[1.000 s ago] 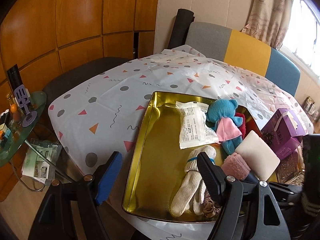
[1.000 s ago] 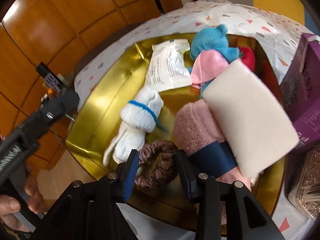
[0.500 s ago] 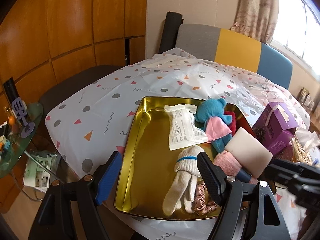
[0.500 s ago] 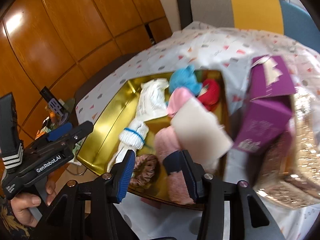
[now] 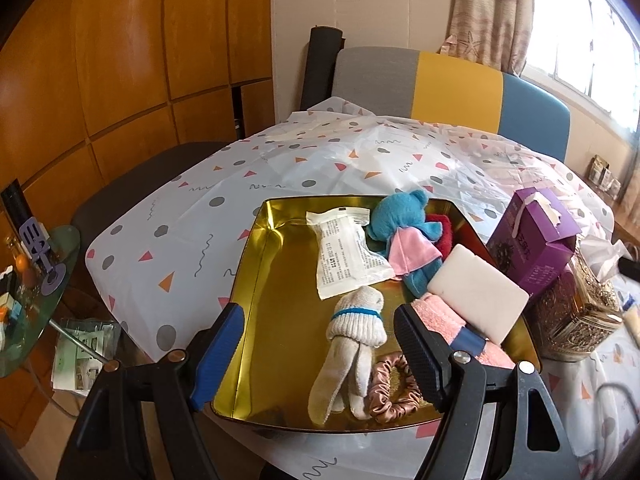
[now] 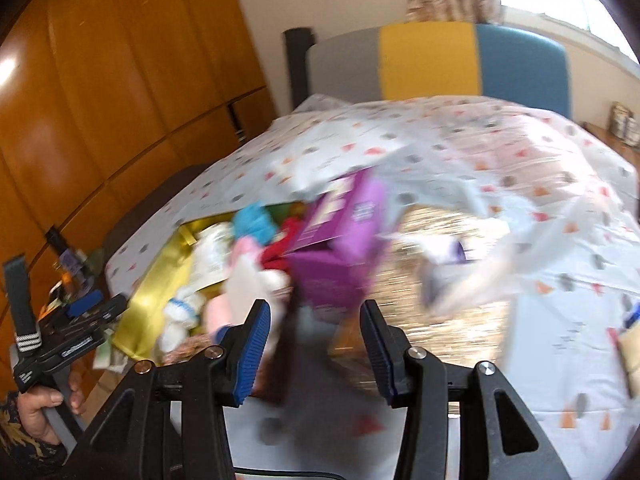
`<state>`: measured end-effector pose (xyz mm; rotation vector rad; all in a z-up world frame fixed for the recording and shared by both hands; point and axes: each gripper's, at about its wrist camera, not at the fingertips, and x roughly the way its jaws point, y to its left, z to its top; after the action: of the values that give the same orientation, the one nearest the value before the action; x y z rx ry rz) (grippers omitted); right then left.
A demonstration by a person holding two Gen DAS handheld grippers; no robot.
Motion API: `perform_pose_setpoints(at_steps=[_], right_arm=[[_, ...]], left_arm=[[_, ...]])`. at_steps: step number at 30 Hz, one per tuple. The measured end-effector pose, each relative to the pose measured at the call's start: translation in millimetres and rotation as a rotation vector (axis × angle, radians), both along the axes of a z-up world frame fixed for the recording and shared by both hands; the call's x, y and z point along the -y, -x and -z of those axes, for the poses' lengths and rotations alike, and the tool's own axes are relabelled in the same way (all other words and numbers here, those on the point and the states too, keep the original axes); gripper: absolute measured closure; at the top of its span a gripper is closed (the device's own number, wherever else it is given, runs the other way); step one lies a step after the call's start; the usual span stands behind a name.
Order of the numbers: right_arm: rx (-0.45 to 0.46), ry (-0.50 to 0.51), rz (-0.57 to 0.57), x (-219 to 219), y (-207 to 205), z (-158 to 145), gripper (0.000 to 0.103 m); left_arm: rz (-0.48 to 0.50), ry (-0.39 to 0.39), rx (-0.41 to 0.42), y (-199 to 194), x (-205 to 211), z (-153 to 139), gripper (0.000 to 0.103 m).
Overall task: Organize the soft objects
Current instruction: 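Move both grippers over to the rolled beige mesh cloth on the sheet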
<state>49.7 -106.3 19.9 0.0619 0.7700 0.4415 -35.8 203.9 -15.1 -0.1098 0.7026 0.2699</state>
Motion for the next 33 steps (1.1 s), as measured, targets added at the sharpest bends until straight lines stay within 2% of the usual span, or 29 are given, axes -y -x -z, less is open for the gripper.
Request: perform_pose_setpoints(at_steps=[7, 12, 18, 21, 23, 25, 33], right_arm=[[0.018, 0.003, 0.262, 99.1, -14.0, -14.6, 0.056], [-0.007, 0.039, 0.457, 163.6, -26.6, -8.0, 0.056], [-0.042, 0.078, 0.701, 245.2, -42.8, 17.5, 0.056], [-0.061, 0.051, 0.852, 286.5, -35.7, 40.1, 0.056], [-0.162, 0.045, 0.946, 310.7, -31.6, 58.1, 0.056], [-0.177, -0.048, 0.994, 328.0, -25.7, 62.0, 0.056], [-0.229, -0.145, 1.024, 341.0, -15.7, 68.5, 0.056]], left_arm=[[0.025, -0.012, -0.009, -3.0, 12.0, 0.3, 0.025], [0.047, -0.023, -0.018, -3.9, 19.7, 1.6, 0.025], [0.07, -0.029, -0.027, -6.7, 29.0, 1.1, 0.025], [0.084, -0.04, -0.026, -7.7, 35.7, -2.8, 0.025], [0.096, -0.047, -0.019, -8.6, 41.5, -7.0, 0.025], [0.112, -0.044, -0.015, -10.3, 47.3, -11.4, 0.025], [0.225, -0.069, 0.025, -16.6, 87.0, -34.9, 0.025]])
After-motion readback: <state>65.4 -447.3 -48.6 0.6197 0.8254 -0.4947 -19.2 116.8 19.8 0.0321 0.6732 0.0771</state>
